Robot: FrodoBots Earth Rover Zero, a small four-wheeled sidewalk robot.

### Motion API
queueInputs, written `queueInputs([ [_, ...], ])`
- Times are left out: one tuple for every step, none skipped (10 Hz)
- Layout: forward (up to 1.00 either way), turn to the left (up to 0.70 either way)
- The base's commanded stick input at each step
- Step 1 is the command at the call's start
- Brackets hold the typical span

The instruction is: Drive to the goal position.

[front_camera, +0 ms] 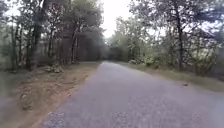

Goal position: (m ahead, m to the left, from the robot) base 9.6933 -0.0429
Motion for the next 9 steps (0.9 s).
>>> queueInputs([
  [0.45, 0.0],
  [0.45, 0.0],
  [0.45, 0.0],
  [0.45, 0.0],
  [0.45, 0.0],
  [0.45, 0.0],
  [0.45, 0.0],
  [0.45, 0.0],
  [0.45, 0.0],
])
